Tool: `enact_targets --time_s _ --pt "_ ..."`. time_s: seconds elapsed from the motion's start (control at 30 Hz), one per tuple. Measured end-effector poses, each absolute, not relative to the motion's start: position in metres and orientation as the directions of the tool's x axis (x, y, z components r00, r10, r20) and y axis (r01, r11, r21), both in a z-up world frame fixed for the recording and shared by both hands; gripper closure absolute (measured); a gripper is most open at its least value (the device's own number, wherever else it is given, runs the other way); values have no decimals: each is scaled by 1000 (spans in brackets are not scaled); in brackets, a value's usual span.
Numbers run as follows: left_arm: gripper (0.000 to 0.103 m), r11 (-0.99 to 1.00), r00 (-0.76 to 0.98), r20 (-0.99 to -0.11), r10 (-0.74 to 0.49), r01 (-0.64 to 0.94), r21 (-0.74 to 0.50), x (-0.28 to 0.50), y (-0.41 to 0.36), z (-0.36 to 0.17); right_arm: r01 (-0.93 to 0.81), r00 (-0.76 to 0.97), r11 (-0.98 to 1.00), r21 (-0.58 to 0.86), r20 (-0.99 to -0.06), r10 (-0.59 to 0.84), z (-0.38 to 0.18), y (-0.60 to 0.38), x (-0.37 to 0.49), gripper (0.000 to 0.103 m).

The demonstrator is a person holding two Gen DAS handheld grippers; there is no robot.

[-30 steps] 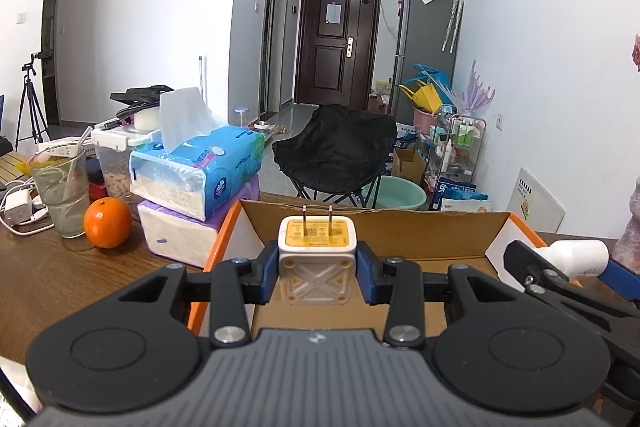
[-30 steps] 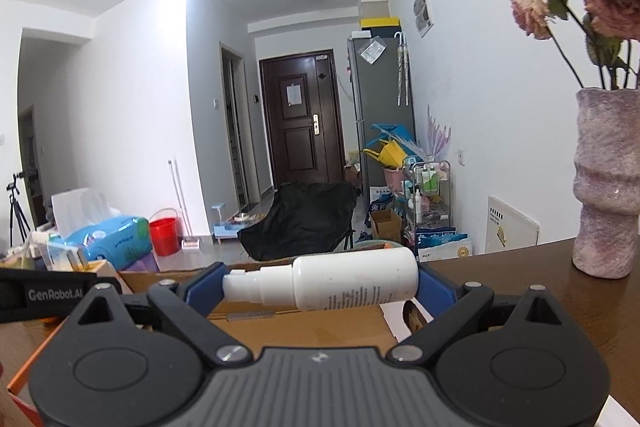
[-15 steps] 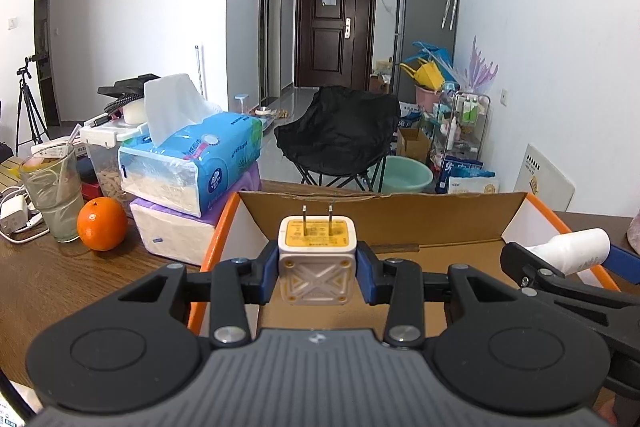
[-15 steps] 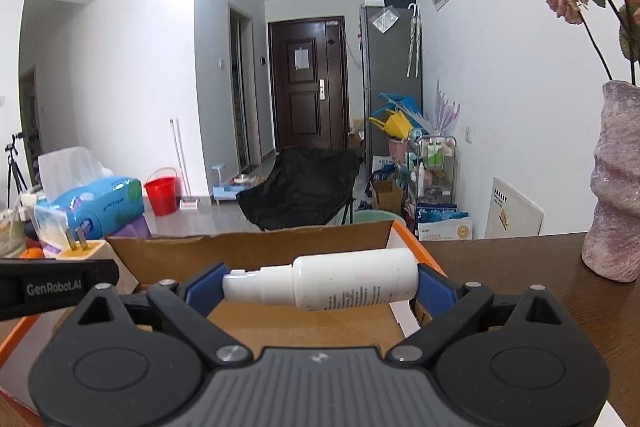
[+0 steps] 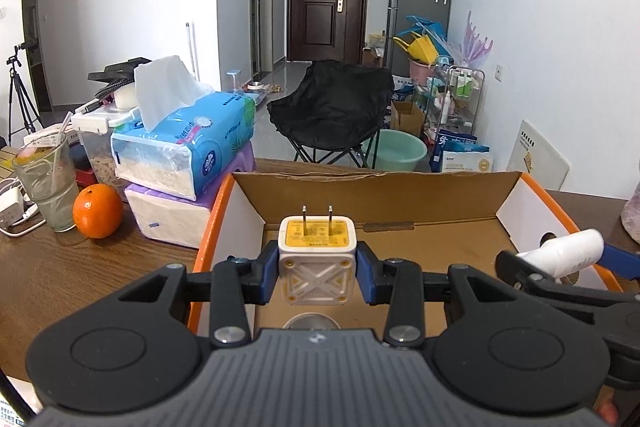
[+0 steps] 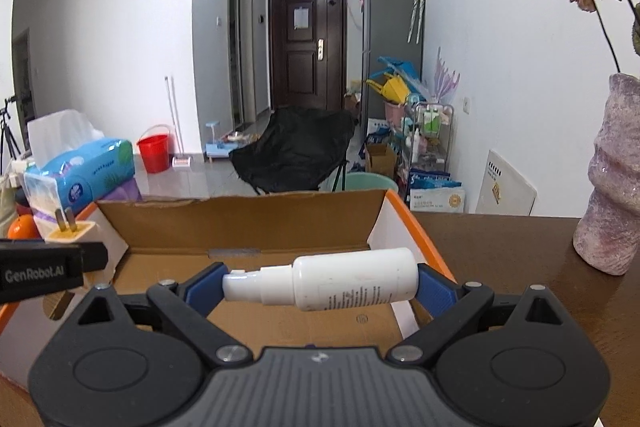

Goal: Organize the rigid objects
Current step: 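Open both tools to release the adapter and spray bottle in the box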

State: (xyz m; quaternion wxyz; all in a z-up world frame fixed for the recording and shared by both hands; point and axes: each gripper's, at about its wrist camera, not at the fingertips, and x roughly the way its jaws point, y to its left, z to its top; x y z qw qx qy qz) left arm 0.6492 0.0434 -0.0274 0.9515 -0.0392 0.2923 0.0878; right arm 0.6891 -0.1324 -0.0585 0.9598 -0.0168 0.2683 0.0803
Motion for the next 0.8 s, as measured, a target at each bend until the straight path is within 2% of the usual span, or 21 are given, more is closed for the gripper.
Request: enact_targets --time_s 0.07,0.13,0.17,0.2,0.27,0.8 --pt "59 982 816 -560 142 -188 -25 647 44 -26 -161 842 987 7 -521 141 -57 -133 691 4" --pt "42 981 825 -543 157 -192 -8 643 43 -21 -152 848 988 -3 -513 129 -56 -132 687 0" --pt "25 980 831 -531 164 -197 -5 640 44 -18 -152 850 988 -6 -511 128 -55 -133 685 0" --pt "13 979 838 -517 175 -206 -3 636 45 -14 -152 850 988 -8 -512 127 -54 -133 685 0" --pt "2 975 848 -494 194 -222 1 631 46 -8 -151 851 989 -7 -509 126 -52 -135 683 0" --pt "0 971 837 -506 210 -237 11 617 50 1 -159 864 987 -27 -488 126 -41 -138 666 0"
